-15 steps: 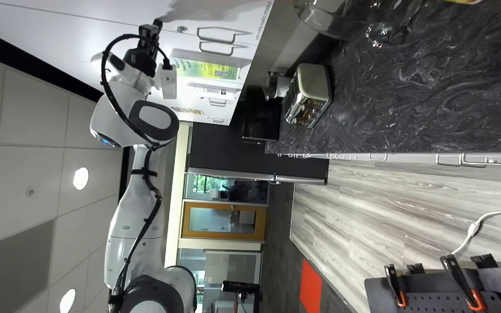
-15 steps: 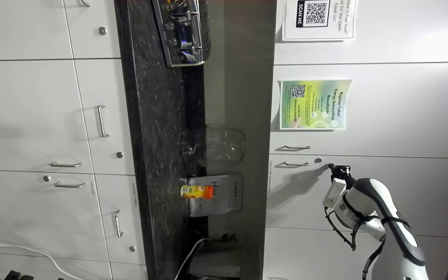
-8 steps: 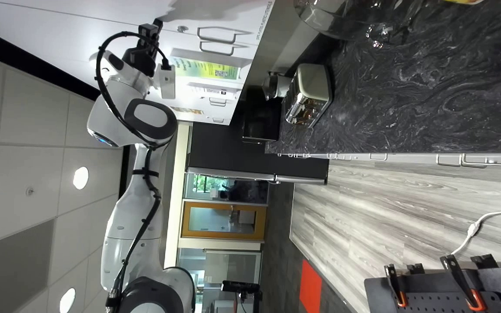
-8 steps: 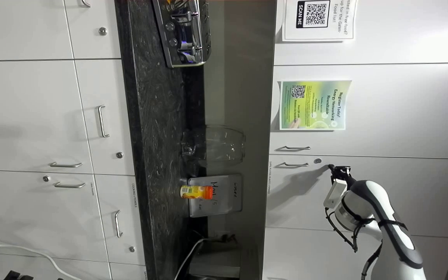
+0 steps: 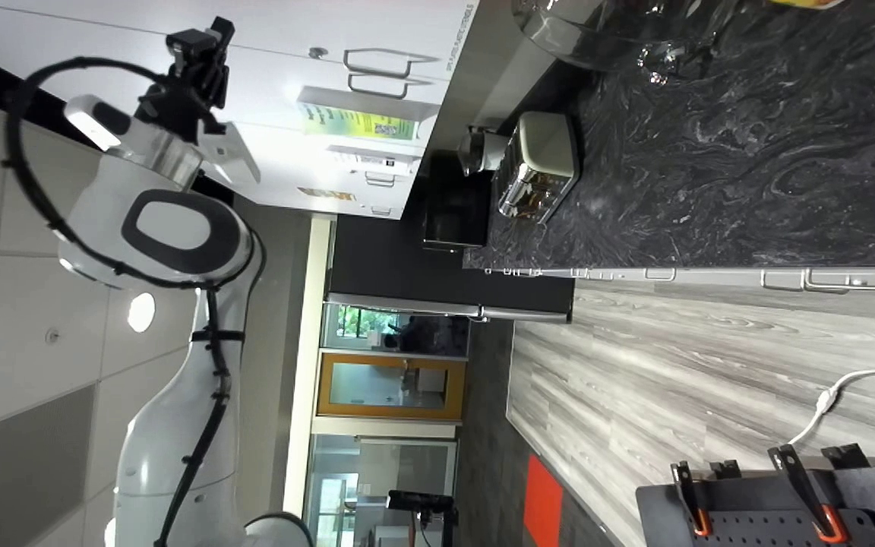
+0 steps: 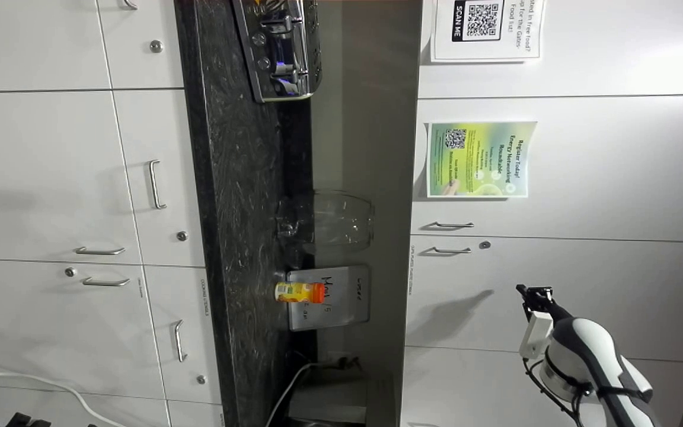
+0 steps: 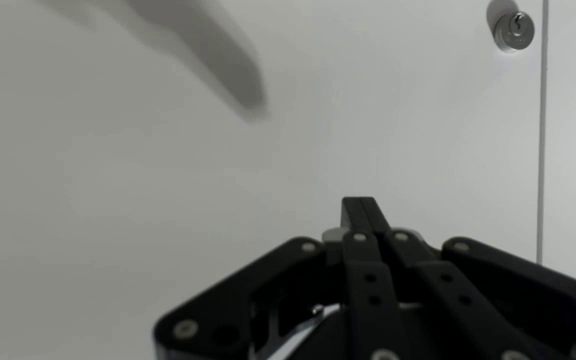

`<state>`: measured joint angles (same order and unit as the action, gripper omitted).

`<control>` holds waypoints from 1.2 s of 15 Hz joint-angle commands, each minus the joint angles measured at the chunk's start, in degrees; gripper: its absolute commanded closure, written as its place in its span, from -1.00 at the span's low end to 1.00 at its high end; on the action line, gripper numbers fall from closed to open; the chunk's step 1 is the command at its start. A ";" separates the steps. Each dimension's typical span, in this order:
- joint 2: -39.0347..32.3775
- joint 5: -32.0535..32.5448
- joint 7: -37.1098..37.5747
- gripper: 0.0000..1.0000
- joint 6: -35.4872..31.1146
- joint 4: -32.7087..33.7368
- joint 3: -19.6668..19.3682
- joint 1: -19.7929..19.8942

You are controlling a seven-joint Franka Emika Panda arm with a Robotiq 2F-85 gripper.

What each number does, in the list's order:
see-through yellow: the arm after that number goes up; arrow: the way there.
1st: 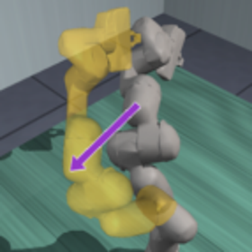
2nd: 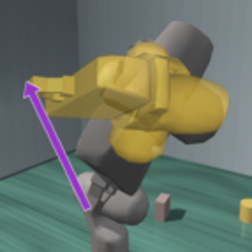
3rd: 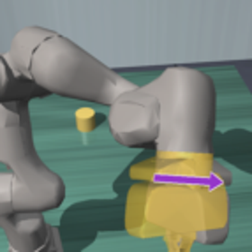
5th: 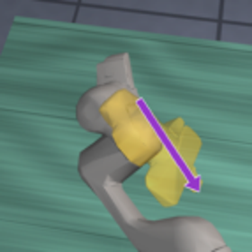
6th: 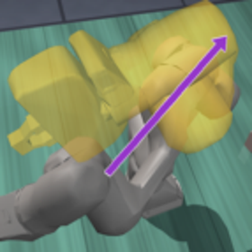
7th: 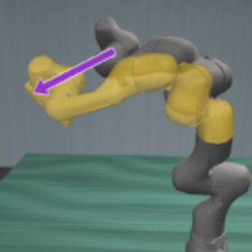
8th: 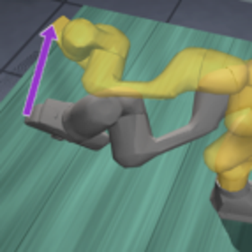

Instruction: Close the cupboard door

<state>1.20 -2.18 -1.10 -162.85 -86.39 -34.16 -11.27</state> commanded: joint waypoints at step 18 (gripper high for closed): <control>21.95 -4.49 -3.73 1.00 34.53 -29.65 20.52 11.26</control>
<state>24.64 -4.22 -3.44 -126.98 -112.33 -15.17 -1.87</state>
